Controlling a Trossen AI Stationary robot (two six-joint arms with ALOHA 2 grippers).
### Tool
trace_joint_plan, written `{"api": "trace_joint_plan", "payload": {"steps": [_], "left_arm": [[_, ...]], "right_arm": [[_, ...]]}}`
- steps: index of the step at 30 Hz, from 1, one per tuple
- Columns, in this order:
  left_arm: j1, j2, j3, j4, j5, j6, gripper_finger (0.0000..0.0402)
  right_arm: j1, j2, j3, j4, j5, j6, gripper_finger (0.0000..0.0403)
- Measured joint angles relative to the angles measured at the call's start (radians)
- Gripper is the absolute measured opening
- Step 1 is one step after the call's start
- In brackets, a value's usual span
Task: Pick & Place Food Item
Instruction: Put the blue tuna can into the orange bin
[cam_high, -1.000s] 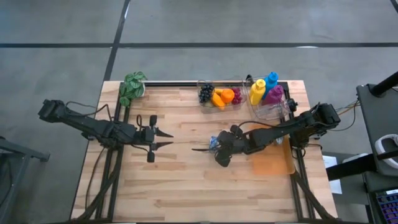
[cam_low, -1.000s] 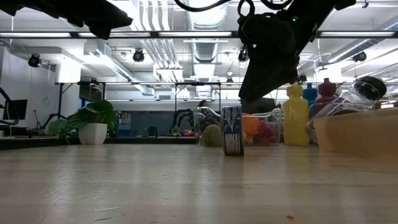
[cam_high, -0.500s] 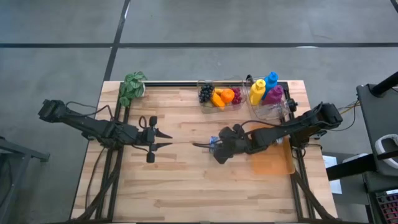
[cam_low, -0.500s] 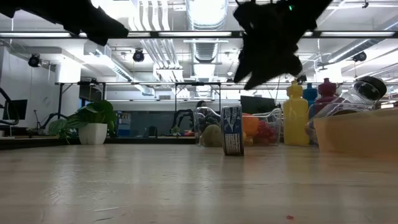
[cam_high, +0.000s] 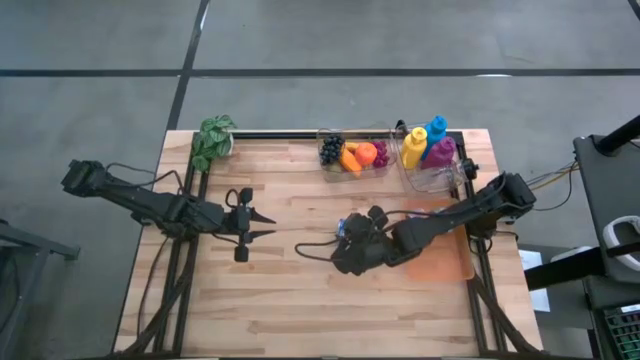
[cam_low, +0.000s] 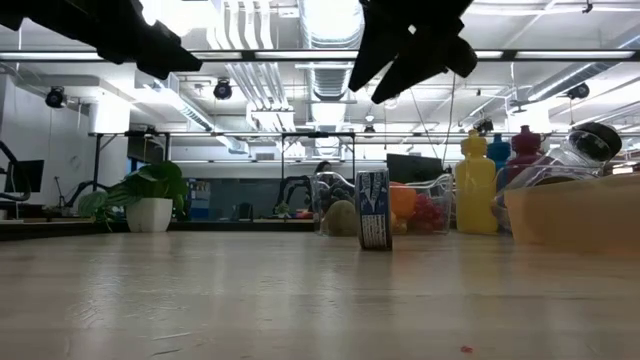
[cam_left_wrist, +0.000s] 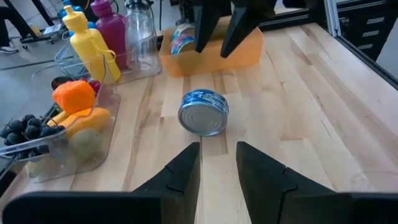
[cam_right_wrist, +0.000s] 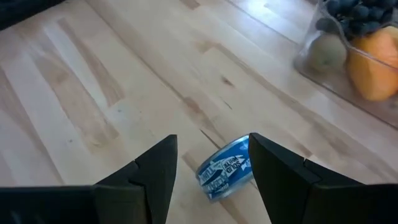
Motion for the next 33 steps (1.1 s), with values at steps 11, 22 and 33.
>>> {"api": "trace_joint_plan", "payload": {"steps": [11,22,33], "left_arm": [[0.0,0.0,0.0,-0.005,0.0,0.0,0.0108],[0.0,0.0,0.0,-0.005,0.0,0.0,0.0108],[0.0,0.0,0.0,-0.005,0.0,0.0,0.0108]], "right_arm": [[0.01,0.018,-0.006,-0.01,0.058,0.111,0.0194],[0.026,0.019,-0.011,-0.006,0.06,0.182,0.0193],[0.025,0.019,-0.011,0.003,0.057,0.137,0.0195]]}}
